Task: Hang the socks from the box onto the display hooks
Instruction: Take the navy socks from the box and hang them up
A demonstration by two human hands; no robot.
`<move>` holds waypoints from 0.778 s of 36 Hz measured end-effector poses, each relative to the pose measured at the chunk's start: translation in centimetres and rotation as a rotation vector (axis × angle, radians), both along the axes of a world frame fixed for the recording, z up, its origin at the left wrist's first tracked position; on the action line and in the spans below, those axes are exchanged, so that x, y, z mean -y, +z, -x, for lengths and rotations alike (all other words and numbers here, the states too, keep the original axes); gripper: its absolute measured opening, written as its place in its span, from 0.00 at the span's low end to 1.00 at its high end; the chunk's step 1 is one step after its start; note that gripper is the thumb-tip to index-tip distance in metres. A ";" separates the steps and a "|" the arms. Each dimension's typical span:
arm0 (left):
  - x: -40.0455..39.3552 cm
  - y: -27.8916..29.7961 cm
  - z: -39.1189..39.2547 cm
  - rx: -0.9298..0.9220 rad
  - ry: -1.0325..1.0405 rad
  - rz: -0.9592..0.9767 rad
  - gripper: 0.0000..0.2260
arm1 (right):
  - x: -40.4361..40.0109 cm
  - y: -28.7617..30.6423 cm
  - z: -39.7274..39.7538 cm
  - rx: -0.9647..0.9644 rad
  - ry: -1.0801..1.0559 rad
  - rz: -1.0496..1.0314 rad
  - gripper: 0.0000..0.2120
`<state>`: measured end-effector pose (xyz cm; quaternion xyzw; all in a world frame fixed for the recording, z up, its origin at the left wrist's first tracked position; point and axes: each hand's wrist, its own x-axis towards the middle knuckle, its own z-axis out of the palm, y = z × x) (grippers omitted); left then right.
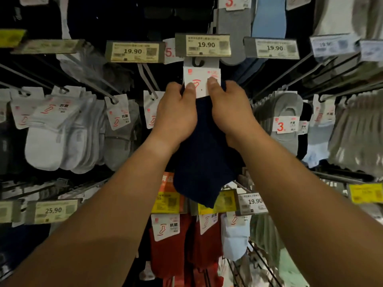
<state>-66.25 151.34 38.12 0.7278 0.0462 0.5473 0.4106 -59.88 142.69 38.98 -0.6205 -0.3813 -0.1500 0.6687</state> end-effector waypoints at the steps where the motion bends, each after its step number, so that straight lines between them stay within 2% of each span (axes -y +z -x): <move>1: -0.1 0.2 -0.1 -0.011 0.003 0.008 0.11 | -0.1 0.2 -0.2 -0.005 0.003 0.007 0.17; 8: -0.3 0.0 -1.3 -0.036 -0.007 0.067 0.10 | -0.5 -0.1 -1.7 -0.083 0.067 -0.020 0.14; 11: -1.1 0.0 -2.0 -0.113 0.056 0.058 0.11 | -1.2 0.0 -2.4 -0.061 0.002 0.043 0.14; 14: -2.0 0.1 -2.9 -0.264 0.177 0.000 0.16 | -2.6 0.0 -3.3 -0.059 -0.080 0.127 0.17; 18: -2.8 -0.5 -3.5 -0.399 0.304 -0.102 0.21 | -4.1 -1.2 -3.9 -0.034 -0.175 0.139 0.20; 28: -3.7 -2.9 -1.2 -0.675 0.391 -0.352 0.26 | -3.0 -5.6 -3.4 0.087 -0.372 0.428 0.28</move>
